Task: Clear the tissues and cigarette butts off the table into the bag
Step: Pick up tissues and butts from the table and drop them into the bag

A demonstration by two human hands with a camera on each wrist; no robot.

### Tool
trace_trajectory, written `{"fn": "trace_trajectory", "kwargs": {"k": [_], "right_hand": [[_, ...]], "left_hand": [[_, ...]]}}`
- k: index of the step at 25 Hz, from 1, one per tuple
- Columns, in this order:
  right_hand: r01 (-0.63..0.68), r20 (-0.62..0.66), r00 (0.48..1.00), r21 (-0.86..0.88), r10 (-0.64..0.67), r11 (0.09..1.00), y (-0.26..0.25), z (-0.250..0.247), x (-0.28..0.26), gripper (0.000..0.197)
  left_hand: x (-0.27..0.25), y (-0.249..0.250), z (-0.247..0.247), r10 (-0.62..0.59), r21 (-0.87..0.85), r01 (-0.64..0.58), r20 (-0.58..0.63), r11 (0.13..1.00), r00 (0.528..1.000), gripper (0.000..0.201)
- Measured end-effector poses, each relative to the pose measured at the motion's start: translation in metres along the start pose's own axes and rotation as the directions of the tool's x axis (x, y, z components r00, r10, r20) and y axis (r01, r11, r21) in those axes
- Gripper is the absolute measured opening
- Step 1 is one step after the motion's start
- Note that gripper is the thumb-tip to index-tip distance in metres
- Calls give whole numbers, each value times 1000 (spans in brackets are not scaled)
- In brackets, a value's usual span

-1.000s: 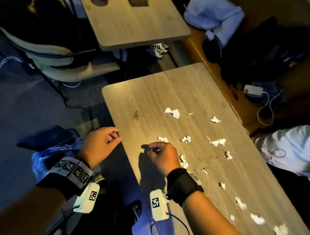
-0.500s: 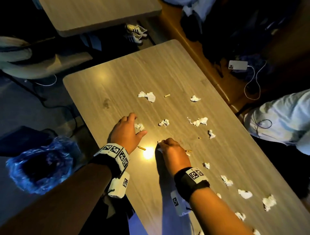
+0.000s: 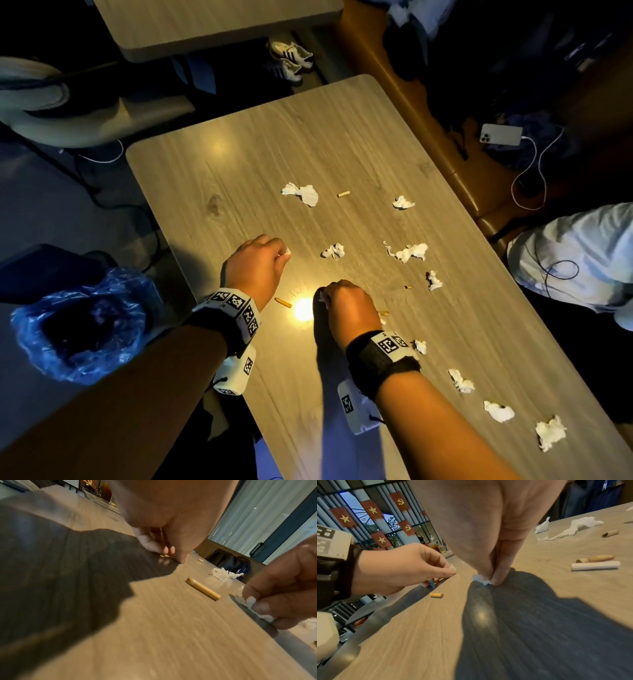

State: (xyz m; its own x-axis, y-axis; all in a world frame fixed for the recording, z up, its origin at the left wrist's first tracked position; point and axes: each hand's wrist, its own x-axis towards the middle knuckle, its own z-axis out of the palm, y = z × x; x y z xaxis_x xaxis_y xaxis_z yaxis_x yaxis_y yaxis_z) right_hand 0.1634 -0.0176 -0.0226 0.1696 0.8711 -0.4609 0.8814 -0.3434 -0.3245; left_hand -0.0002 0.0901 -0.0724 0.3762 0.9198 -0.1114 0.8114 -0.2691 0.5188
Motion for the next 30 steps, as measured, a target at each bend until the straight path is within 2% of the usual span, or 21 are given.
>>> {"fn": "trace_trajectory", "kwargs": {"k": [3, 6, 9, 11, 12, 13, 15, 17, 20, 22, 24, 27, 28, 30], "right_hand": [[-54, 74, 996, -26, 55, 998, -2, -3, 8, 18], [-128, 88, 988, 10, 127, 992, -4, -8, 19, 13], [-143, 130, 982, 39, 137, 989, -5, -15, 25, 14], [-165, 134, 979, 96, 151, 982, -9, -20, 24, 14], [-170, 123, 980, 116, 155, 979, -12, -24, 22, 16], [-148, 103, 985, 130, 135, 980, -24, -26, 22, 19], [-83, 61, 995, 171, 73, 982, -56, -28, 23, 22], [-19, 44, 999, 271, 8, 962, -100, -22, 32, 19], [36, 56, 996, 423, -65, 905, -165, 7, 54, 27], [69, 102, 987, 424, -123, 903, -212, 37, 65, 31], [117, 164, 967, 395, -195, 911, -257, 68, 70, 24], [180, 261, 926, 328, -272, 927, -311, 119, 82, 18], [170, 288, 918, 336, -273, 926, -325, 138, 88, 17], [129, 322, 913, 353, -250, 927, -343, 176, 104, 13]], "left_hand": [[3, -4, -6, -32, -70, 33, 27, 997, 999, 18], [-1, -15, -17, -108, -207, 121, 75, 971, 991, 13], [-19, -39, -31, -161, -282, 185, 105, 941, 981, 10], [-37, -57, -43, -159, -376, 200, 136, 905, 978, 9], [-46, -64, -46, -136, -426, 183, 138, 886, 981, 17], [-54, -76, -52, -122, -466, 164, 119, 870, 985, 23], [-68, -100, -63, -129, -475, 142, 61, 868, 990, 20], [-82, -128, -75, -224, -524, 213, 43, 824, 974, 11], [-102, -180, -88, -455, -608, 389, 51, 692, 889, 15], [-122, -226, -92, -568, -640, 455, 33, 620, 822, 14], [-142, -267, -98, -634, -622, 496, 0, 606, 773, 6], [-162, -324, -97, -751, -643, 581, 14, 499, 660, 15], [-167, -343, -93, -788, -646, 610, 20, 459, 615, 18], [-170, -376, -83, -824, -632, 649, 28, 424, 566, 15]]}}
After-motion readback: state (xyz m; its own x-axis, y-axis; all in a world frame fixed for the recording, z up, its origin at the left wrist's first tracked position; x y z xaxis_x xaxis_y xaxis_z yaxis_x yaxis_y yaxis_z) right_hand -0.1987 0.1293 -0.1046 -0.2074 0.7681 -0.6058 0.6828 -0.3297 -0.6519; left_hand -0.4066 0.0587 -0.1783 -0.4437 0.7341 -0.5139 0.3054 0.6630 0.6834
